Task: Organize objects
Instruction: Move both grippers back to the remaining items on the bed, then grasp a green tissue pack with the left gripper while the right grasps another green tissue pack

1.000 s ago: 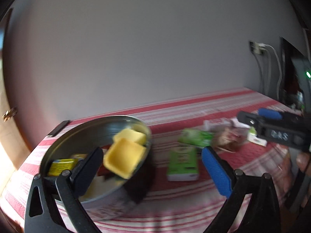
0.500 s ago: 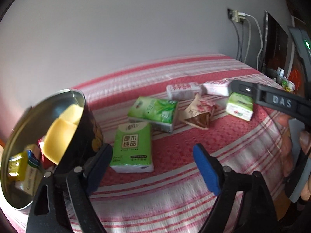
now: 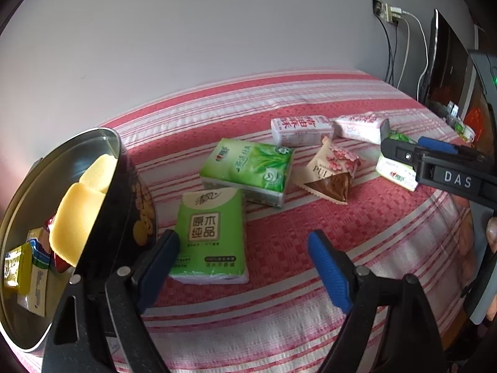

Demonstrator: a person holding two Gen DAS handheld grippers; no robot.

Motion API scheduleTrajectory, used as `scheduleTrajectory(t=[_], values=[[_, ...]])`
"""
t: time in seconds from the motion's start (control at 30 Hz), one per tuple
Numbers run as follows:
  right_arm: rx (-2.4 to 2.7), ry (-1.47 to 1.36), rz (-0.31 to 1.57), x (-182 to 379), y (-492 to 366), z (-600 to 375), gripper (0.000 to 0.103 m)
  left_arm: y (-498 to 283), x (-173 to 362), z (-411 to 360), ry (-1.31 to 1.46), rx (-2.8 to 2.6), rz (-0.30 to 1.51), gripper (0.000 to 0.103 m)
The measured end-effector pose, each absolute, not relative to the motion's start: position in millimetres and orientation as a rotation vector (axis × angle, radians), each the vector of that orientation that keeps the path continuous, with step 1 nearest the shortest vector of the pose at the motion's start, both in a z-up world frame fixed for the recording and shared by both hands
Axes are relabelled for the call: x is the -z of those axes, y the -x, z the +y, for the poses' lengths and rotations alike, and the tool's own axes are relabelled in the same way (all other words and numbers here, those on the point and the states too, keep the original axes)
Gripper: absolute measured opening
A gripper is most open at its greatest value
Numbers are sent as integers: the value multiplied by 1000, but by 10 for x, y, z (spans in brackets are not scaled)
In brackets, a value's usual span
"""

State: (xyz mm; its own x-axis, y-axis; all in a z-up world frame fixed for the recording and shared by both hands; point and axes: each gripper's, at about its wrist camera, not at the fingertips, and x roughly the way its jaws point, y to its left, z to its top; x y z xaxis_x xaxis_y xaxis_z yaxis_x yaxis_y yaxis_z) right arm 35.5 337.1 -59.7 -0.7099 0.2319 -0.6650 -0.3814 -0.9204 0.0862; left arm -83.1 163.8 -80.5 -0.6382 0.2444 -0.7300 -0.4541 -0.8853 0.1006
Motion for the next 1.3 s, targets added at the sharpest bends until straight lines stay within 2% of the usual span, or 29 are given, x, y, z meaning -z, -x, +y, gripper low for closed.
scheduleTrajectory(t=[0.1,0.23,0.37,0.47,0.53,0.57,0.63,0.77,0.97,1.17,1.3], values=[[-2600,995,310,618,-330,3382,84,827,823,1704,1051,-2493,442,86],[-2595,1002,333,634,-327,3418,84,895,812,1715,1063,-2457,429,95],[-2591,1010,325,633,-323,3410,84,900,819,1738,1068,-2454,447,95],[-2606,1020,339,640,-318,3420,84,898,809,1735,1050,-2473,445,84],[-2617,1022,366,647,-324,3452,84,865,802,1738,1023,-2495,458,69],[-2620,1024,375,649,-329,3460,84,851,808,1767,1010,-2502,471,66],[-2629,1033,375,652,-325,3449,84,796,795,1768,983,-2513,499,53],[-2645,1067,349,664,-321,3414,81,764,778,1748,957,-2496,505,49],[-2665,1089,364,699,-350,3413,80,737,744,1684,937,-2447,448,49],[-2672,1082,415,701,-370,3468,80,874,734,1591,993,-2458,318,77],[-2675,1079,401,690,-374,3455,80,928,786,1648,1042,-2441,340,79]])
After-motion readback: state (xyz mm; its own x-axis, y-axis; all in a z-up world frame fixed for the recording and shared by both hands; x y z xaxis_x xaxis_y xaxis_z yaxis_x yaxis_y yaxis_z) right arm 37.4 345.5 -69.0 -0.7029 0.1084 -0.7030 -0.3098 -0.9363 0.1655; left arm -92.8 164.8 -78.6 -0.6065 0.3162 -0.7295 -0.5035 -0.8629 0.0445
